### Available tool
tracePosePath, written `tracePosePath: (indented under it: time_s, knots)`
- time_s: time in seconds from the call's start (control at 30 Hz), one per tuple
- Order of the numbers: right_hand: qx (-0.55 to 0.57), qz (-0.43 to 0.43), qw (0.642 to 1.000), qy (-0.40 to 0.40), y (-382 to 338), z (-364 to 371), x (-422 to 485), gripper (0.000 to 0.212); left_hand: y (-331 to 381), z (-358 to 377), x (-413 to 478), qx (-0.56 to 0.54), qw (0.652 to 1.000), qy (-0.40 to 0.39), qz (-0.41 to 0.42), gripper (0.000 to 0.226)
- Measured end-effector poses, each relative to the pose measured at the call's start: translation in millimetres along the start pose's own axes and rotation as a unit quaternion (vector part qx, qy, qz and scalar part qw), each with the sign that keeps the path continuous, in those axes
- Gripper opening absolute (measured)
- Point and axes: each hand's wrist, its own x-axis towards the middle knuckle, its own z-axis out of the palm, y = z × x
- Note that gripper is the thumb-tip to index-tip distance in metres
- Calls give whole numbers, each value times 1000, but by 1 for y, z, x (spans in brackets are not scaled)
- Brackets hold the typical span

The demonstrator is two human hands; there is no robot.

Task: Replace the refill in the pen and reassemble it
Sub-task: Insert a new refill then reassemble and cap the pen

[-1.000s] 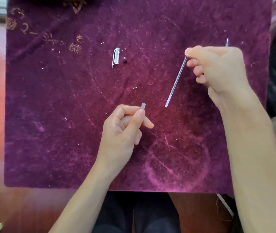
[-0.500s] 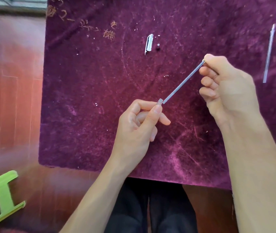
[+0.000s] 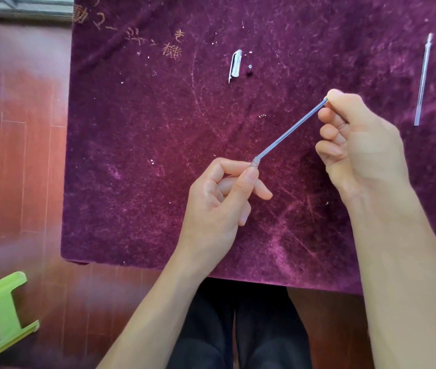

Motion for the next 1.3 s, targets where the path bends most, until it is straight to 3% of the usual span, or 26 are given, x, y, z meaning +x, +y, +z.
tracePosePath:
  time_s: [0.3,1.3]
  knots:
    - [-43,-39,998,-21,-7,-4,1,28,-2,1,-2,6,1000,-7,-2,10]
    - [-226,-128,948,-186,18,7,-7,9,-5,-10,4,9,1000,13,-21,14]
